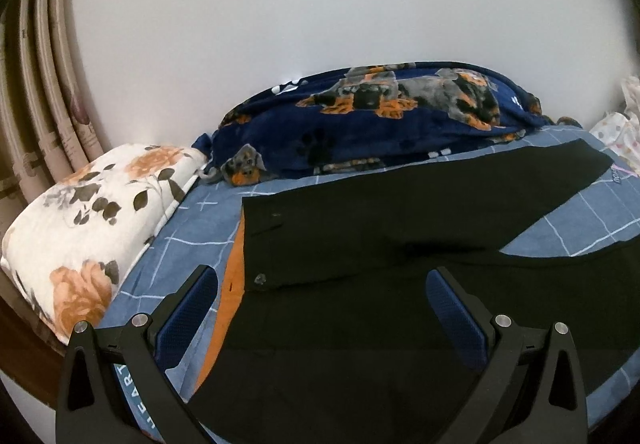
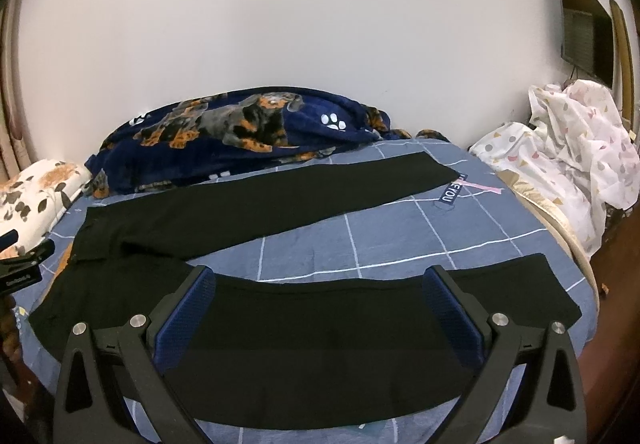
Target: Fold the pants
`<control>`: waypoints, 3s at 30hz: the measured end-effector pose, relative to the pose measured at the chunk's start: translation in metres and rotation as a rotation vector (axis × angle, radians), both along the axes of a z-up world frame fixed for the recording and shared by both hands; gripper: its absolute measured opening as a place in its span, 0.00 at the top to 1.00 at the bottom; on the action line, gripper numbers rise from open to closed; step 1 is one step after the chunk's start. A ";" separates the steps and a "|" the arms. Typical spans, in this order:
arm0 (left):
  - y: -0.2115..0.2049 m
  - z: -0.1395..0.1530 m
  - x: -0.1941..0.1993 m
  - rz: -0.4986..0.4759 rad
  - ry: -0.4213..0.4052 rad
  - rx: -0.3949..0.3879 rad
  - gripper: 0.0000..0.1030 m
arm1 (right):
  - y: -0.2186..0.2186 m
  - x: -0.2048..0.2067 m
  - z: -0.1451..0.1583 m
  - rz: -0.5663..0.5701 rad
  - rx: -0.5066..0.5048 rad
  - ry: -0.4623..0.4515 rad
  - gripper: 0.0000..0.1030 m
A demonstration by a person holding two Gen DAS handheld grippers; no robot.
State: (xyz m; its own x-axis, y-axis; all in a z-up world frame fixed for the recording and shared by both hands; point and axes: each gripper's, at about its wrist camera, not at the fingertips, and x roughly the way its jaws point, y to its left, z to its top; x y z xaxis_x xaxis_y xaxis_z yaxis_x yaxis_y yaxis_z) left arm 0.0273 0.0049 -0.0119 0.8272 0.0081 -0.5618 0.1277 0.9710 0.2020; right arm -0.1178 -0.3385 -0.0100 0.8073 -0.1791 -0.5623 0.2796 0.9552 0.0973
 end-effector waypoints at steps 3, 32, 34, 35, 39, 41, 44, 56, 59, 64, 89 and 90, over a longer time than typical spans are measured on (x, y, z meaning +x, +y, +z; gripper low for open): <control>0.003 0.003 0.004 -0.005 -0.004 -0.008 0.00 | 0.003 0.002 0.004 0.009 0.007 -0.008 0.00; 0.157 -0.061 0.254 -0.089 0.438 -0.274 0.58 | 0.020 0.047 -0.020 0.074 0.003 0.129 0.00; 0.161 -0.069 0.271 -0.092 0.440 -0.284 0.58 | 0.023 0.052 -0.023 0.076 -0.012 0.154 0.00; 0.163 -0.072 0.279 -0.097 0.445 -0.298 0.58 | 0.024 0.055 -0.025 0.076 -0.014 0.166 0.00; 0.166 -0.087 0.306 -0.093 0.467 -0.309 0.58 | 0.025 0.061 -0.033 0.070 -0.012 0.205 0.00; 0.166 -0.094 0.318 -0.093 0.476 -0.285 0.58 | 0.025 0.064 -0.036 0.068 -0.011 0.222 0.00; 0.158 -0.102 0.328 -0.121 0.497 -0.260 0.58 | 0.027 0.068 -0.040 0.066 -0.010 0.239 0.00; 0.162 -0.080 0.303 -0.094 0.422 -0.383 0.91 | 0.044 0.083 -0.033 0.113 -0.001 0.221 0.00; 0.157 -0.051 0.269 -0.138 0.359 -0.417 0.91 | 0.050 0.090 -0.027 0.145 0.019 0.201 0.00; 0.146 0.002 0.189 -0.206 0.231 -0.438 0.91 | 0.048 0.116 -0.015 0.230 0.274 0.150 0.00; 0.158 -0.015 0.020 -0.164 0.346 -0.487 0.90 | 0.044 0.231 -0.090 0.205 1.002 0.301 0.92; 0.161 -0.017 0.019 -0.155 0.353 -0.480 0.90 | 0.046 0.223 -0.086 0.216 0.976 0.289 0.92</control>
